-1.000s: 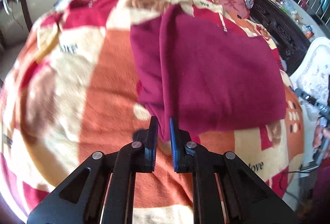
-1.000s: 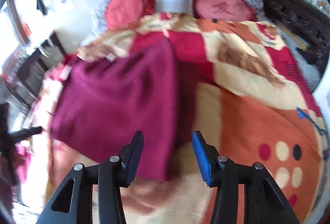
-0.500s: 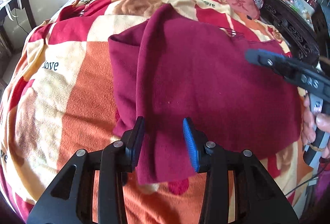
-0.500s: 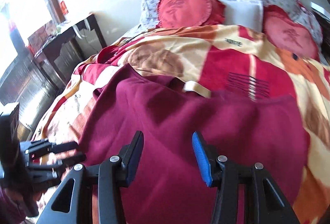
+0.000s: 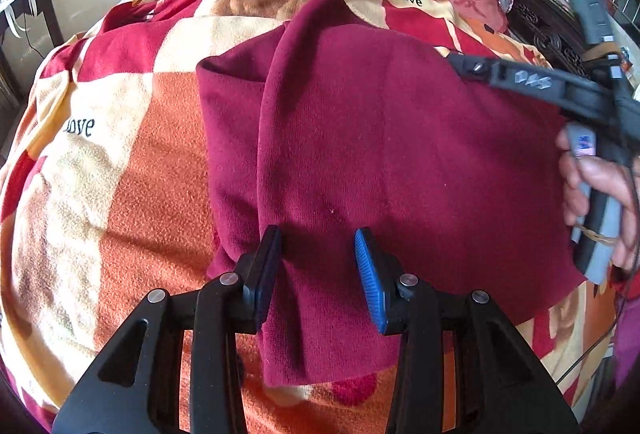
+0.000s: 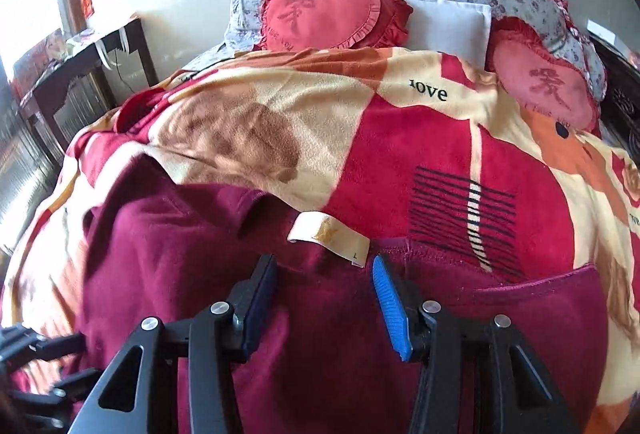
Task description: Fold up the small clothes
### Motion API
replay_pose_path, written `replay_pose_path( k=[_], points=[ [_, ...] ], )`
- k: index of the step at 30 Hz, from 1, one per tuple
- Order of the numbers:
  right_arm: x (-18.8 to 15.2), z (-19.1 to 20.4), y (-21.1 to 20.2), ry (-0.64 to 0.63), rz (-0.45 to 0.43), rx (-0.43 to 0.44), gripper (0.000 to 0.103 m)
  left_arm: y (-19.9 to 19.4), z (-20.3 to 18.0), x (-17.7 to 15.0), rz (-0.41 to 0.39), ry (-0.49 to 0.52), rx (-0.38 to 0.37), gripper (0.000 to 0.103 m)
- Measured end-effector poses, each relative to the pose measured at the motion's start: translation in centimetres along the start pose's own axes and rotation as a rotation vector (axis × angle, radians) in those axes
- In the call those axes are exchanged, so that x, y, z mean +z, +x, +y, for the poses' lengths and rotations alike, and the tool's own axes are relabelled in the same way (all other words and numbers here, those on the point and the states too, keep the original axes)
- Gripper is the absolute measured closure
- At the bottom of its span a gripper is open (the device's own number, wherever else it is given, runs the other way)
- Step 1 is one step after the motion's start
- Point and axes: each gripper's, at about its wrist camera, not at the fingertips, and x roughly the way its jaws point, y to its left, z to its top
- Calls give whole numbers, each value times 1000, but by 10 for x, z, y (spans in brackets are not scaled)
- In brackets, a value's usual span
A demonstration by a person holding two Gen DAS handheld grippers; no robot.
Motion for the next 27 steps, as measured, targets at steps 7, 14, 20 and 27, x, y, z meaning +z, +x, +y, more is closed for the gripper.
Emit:
replay_pose_path(
  k=[7, 14, 20, 27],
  points=[
    [7, 32, -31, -67, -50, 171, 55, 0, 4, -1, -3, -33, -19, 65],
    [14, 68, 21, -219, 52, 27, 55, 0, 11, -5, -4, -79, -56, 65],
    [16, 60, 41, -145, 45, 50, 49, 0, 12, -2, 8, -86, -61, 65],
    [24, 72, -7, -117, -18, 151, 49, -14, 19, -11, -14, -120, -41, 65]
  ],
)
